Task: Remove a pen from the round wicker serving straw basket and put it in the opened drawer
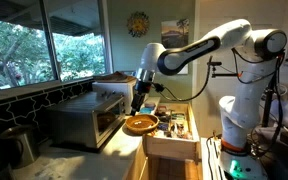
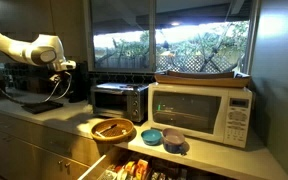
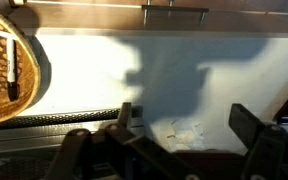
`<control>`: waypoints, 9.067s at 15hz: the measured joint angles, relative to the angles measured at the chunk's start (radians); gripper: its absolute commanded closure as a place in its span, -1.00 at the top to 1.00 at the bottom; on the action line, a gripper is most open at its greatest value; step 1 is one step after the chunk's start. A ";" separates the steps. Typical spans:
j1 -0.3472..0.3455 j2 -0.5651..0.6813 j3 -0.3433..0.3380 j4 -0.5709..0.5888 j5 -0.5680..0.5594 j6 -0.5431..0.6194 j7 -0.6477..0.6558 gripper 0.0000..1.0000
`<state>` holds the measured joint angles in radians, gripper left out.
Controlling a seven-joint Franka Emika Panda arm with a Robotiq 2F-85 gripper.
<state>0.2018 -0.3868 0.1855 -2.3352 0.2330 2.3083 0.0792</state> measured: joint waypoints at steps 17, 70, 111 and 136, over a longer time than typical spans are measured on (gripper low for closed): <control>-0.063 0.011 -0.016 -0.028 -0.099 0.088 0.033 1.00; -0.224 0.529 -0.182 0.060 -0.163 0.314 -0.043 0.46; -0.744 0.105 -0.220 -0.337 -1.437 0.098 0.333 -0.93; -0.760 0.478 -0.720 0.053 -2.415 0.737 0.894 -0.93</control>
<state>-0.5578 0.0913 -0.5346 -2.2820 -2.1820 3.0455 0.9729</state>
